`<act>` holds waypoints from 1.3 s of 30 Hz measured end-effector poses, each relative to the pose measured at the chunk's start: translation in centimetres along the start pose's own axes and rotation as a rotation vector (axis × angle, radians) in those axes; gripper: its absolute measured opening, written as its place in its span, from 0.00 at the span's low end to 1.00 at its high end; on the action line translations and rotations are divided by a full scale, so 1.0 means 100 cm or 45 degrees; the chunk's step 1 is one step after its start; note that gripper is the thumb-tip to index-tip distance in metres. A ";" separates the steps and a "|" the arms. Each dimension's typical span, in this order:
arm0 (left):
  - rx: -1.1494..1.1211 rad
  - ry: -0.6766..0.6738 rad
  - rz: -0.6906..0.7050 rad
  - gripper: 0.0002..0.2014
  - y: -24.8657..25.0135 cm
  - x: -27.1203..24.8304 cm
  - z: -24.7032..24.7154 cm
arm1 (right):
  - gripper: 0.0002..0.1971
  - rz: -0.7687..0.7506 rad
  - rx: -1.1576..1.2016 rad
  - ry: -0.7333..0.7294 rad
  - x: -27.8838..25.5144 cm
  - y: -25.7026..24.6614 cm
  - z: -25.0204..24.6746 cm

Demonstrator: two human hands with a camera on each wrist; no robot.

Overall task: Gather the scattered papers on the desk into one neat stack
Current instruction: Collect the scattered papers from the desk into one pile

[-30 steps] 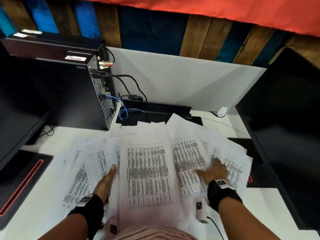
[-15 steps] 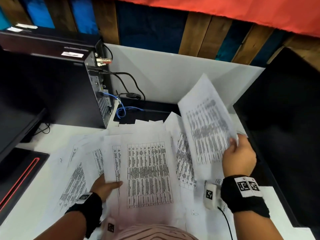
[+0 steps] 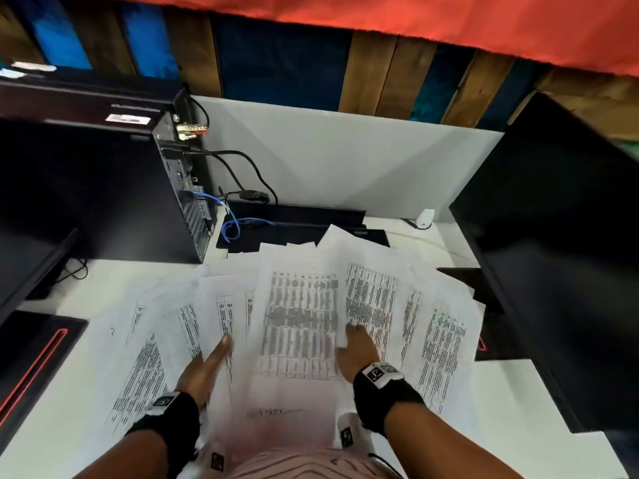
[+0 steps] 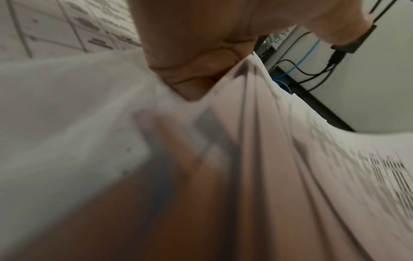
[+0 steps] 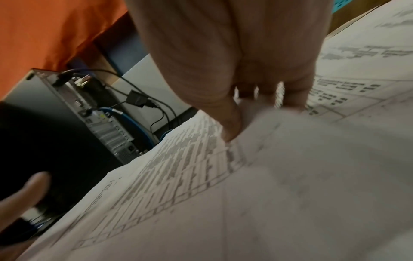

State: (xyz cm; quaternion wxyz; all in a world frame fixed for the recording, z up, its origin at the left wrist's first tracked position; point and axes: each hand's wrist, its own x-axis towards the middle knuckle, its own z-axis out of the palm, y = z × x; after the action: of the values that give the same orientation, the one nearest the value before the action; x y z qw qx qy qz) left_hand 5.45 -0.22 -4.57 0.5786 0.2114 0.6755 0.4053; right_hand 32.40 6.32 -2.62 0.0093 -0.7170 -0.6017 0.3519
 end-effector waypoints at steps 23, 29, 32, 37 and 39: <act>0.169 -0.014 -0.028 0.31 0.020 -0.003 0.016 | 0.25 0.509 0.818 0.542 0.017 0.110 -0.073; 0.219 0.019 -0.106 0.34 0.025 -0.010 0.020 | 0.33 0.372 0.840 0.358 0.019 0.071 -0.072; 0.212 0.010 -0.126 0.35 0.026 -0.009 0.019 | 0.16 0.361 0.553 0.545 0.008 0.054 -0.095; 0.208 0.030 -0.138 0.45 0.027 -0.009 0.018 | 0.12 0.152 0.409 0.910 -0.024 0.022 -0.161; 0.254 0.038 -0.132 0.48 0.031 -0.014 0.020 | 0.13 0.031 0.465 1.066 -0.042 0.007 -0.190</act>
State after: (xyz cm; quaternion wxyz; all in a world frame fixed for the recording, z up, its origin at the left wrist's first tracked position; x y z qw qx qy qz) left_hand 7.11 1.13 -1.29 0.5647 0.2268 0.7310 0.3087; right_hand 42.64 10.25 13.44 0.3738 -0.7912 -0.4656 0.1321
